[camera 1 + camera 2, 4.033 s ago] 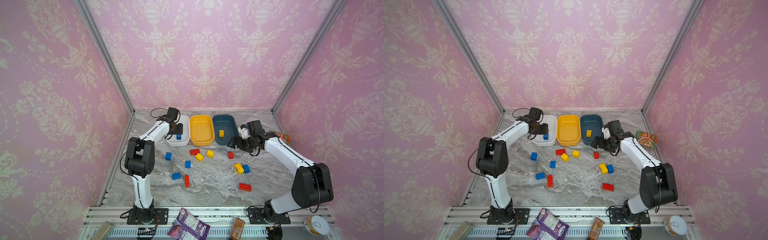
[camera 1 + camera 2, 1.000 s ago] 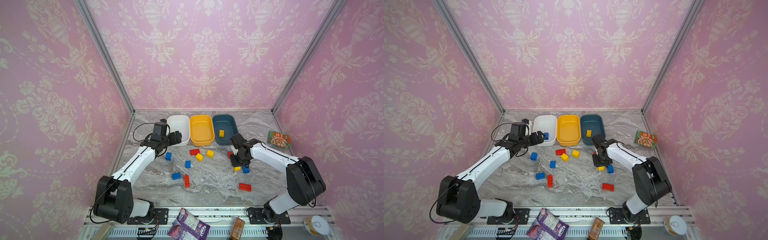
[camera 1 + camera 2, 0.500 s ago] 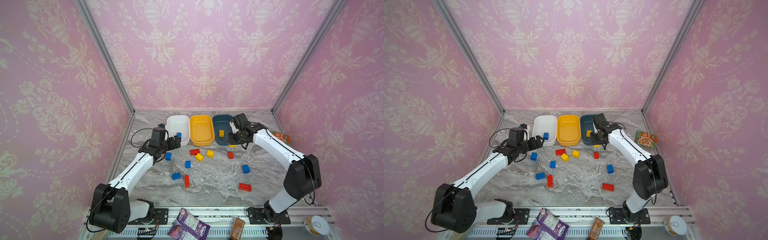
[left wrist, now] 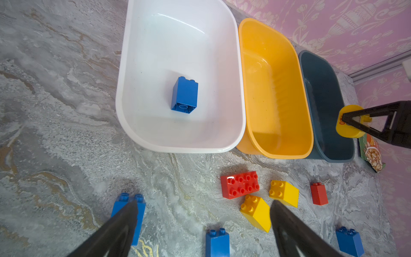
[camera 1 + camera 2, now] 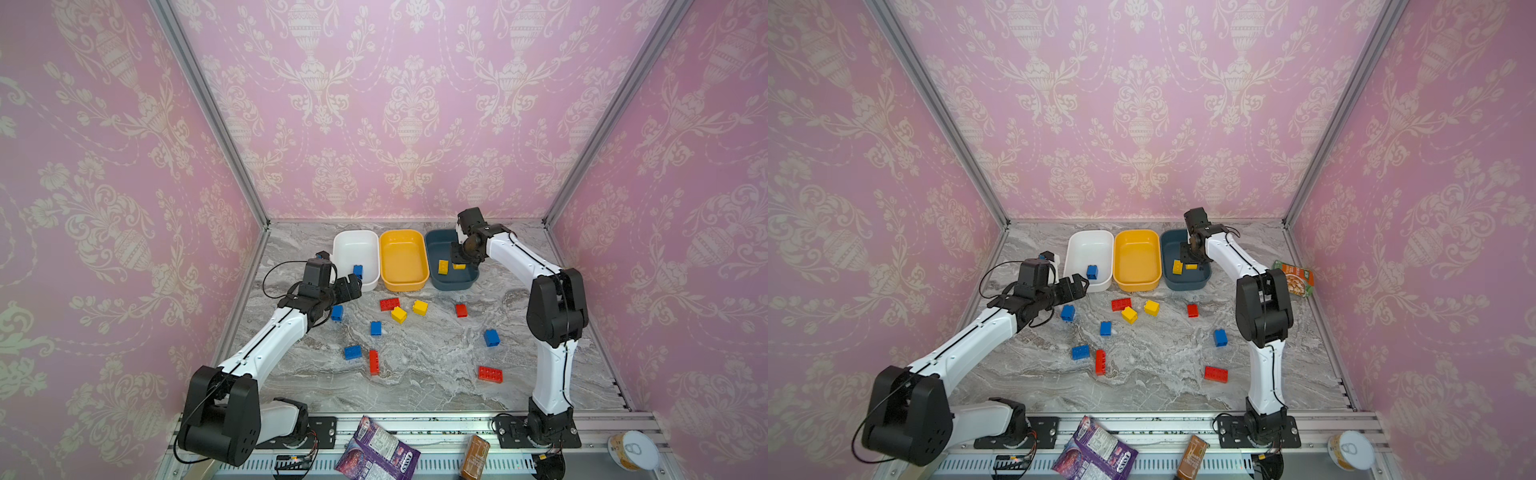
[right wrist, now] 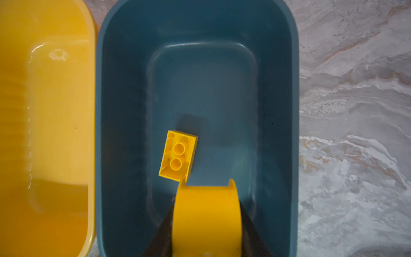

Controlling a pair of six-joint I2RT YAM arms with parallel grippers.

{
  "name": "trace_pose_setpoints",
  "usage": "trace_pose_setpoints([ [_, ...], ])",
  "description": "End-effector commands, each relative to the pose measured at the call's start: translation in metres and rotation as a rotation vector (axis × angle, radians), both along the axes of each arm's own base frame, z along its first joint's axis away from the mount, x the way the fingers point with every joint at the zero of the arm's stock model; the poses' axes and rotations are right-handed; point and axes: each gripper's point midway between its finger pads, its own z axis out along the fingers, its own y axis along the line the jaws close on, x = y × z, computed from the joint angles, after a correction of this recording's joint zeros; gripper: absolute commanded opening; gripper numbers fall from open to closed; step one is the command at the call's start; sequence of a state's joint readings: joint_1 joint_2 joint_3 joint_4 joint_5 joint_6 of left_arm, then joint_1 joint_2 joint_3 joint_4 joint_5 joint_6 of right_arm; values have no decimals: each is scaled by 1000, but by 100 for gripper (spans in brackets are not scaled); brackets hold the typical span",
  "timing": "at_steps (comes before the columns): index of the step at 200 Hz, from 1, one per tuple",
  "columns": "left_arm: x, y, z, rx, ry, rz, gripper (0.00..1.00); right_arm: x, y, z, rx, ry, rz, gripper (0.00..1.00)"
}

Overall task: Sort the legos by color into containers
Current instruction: 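Carry the yellow brick into the teal container and open the right gripper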

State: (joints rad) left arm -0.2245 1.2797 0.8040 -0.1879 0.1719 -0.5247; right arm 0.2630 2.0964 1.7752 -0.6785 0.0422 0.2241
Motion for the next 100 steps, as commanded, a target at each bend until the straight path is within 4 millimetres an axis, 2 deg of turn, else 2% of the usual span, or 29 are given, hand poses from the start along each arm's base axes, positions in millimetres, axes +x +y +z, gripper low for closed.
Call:
trace_pose_setpoints([
  [1,-4,2,4,-28,-11,14,95,8,-3,-5,-27,12,13,30],
  [26,-6,3,5,-30,-13,18,96,12,-3,-10,-38,23,15,35],
  [42,-7,4,5,-29,-15,19,96,12,-3,-11,-41,29,19,48],
  [70,-8,4,6,-32,-17,21,97,11,-2,-9,-39,28,23,59],
  [100,-10,5,6,-30,-17,21,98,9,-3,-3,-34,19,22,61],
])
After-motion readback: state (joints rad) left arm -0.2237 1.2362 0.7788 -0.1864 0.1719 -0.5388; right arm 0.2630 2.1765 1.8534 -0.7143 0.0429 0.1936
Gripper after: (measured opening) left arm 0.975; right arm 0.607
